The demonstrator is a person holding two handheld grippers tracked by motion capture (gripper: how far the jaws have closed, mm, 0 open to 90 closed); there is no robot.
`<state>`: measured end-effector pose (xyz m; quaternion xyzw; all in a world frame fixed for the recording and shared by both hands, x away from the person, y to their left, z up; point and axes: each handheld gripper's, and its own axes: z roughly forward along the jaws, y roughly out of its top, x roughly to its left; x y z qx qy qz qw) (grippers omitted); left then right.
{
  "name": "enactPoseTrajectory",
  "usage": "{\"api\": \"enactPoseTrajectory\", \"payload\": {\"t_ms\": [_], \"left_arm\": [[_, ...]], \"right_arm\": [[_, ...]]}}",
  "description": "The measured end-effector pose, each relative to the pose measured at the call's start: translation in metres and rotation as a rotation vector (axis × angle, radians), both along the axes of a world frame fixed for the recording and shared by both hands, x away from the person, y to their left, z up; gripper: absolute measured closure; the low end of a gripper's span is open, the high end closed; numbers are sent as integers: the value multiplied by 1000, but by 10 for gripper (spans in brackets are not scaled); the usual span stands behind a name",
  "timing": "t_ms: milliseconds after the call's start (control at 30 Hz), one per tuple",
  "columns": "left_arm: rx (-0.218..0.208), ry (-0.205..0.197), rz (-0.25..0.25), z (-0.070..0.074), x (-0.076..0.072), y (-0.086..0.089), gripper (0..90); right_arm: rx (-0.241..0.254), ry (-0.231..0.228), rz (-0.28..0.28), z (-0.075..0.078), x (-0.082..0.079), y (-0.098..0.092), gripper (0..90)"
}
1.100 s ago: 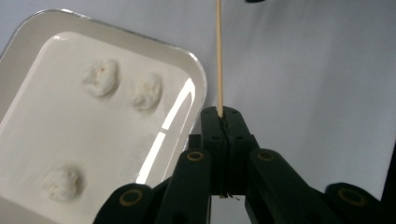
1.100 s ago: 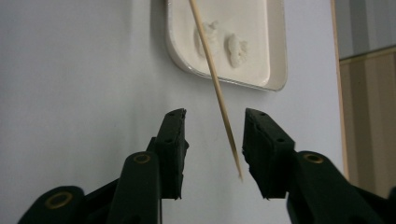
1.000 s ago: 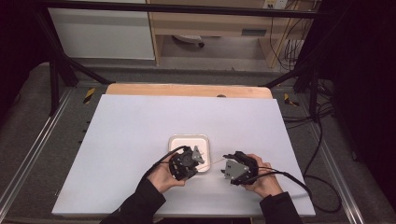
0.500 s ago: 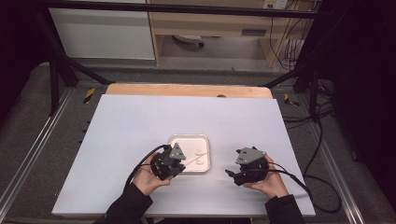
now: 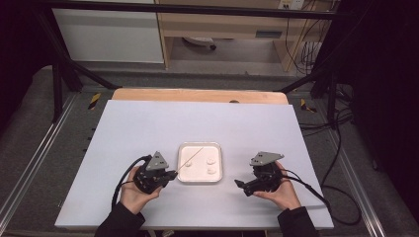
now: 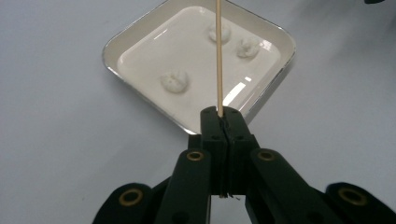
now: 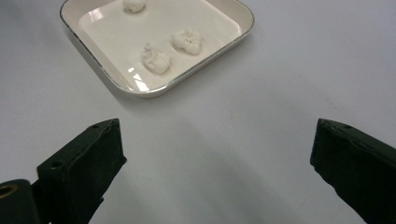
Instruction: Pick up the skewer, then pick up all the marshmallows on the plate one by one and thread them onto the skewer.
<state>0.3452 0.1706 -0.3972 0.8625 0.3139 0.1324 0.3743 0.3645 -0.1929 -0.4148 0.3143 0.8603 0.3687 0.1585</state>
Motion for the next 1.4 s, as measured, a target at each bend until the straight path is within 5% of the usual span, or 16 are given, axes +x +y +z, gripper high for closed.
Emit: {"api": "enactPoseTrajectory", "payload": {"t_ms": [467, 900, 1400], "left_arm": [[-85, -30, 80, -10, -8, 30, 886], [-111, -37, 107, -20, -11, 42, 886], [-126, -34, 117, -24, -10, 44, 886]], "right_arm": [[57, 4, -30, 9, 14, 34, 10], [99, 12, -98, 6, 40, 64, 19], [74, 23, -67, -2, 66, 100, 109]]}}
